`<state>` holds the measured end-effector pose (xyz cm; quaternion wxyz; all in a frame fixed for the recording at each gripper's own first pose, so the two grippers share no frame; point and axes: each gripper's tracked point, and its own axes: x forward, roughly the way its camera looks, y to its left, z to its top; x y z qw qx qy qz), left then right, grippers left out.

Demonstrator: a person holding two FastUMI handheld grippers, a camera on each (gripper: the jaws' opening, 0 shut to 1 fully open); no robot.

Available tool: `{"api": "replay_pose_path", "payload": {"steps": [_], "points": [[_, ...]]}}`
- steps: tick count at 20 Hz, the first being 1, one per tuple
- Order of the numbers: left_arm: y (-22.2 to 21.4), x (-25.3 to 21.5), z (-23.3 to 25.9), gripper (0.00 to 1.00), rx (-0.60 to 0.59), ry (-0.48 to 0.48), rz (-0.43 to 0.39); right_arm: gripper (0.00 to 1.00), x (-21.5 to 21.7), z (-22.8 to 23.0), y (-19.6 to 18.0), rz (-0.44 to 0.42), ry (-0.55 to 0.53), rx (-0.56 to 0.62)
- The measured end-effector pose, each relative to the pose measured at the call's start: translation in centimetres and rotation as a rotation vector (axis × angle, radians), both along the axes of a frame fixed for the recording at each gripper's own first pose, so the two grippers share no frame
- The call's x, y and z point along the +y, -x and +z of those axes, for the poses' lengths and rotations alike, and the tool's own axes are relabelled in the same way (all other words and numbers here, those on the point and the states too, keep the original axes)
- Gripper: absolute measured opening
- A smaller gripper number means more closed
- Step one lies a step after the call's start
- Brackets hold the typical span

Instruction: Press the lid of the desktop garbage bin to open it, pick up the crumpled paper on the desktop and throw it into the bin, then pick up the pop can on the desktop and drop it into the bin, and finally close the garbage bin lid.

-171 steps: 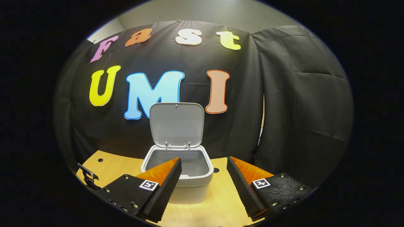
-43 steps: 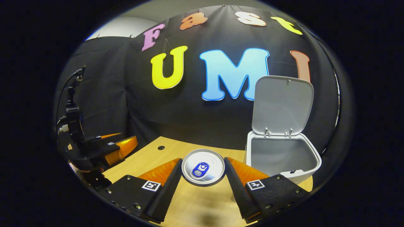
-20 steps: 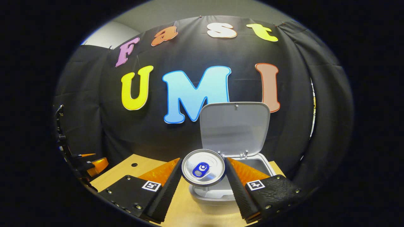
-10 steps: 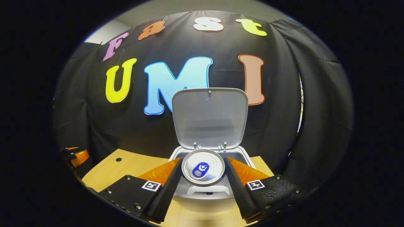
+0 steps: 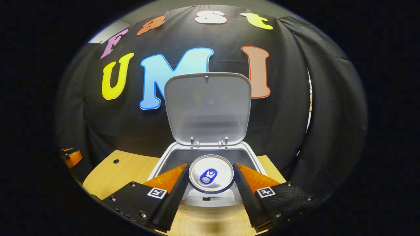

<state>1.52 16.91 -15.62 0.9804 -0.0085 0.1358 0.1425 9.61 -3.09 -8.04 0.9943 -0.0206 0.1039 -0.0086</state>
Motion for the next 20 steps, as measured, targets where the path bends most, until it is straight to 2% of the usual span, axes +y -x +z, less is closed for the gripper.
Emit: {"api": "replay_pose_path", "payload": {"steps": [6, 16, 17, 20], "points": [[-0.1, 0.1, -0.1, 0.84, 0.008, -0.005, 0.0, 0.84, -0.6, -1.5, -0.5, -0.014, -0.031, 0.036], [-0.2, 0.0, -0.5, 0.8, 0.024, -0.004, 0.0, 0.85, -0.8, -2.6, -1.0, -0.019, -0.023, 0.06], [-0.3, 0.1, -0.5, 0.83, 0.025, -0.004, 0.002, 0.85, -0.7, -2.6, -1.0, -0.015, -0.018, 0.059], [-0.2, 0.1, -0.8, 0.83, 0.028, 0.002, 0.005, 0.86, -0.4, -2.7, -1.0, -0.005, 0.001, 0.06]]}}
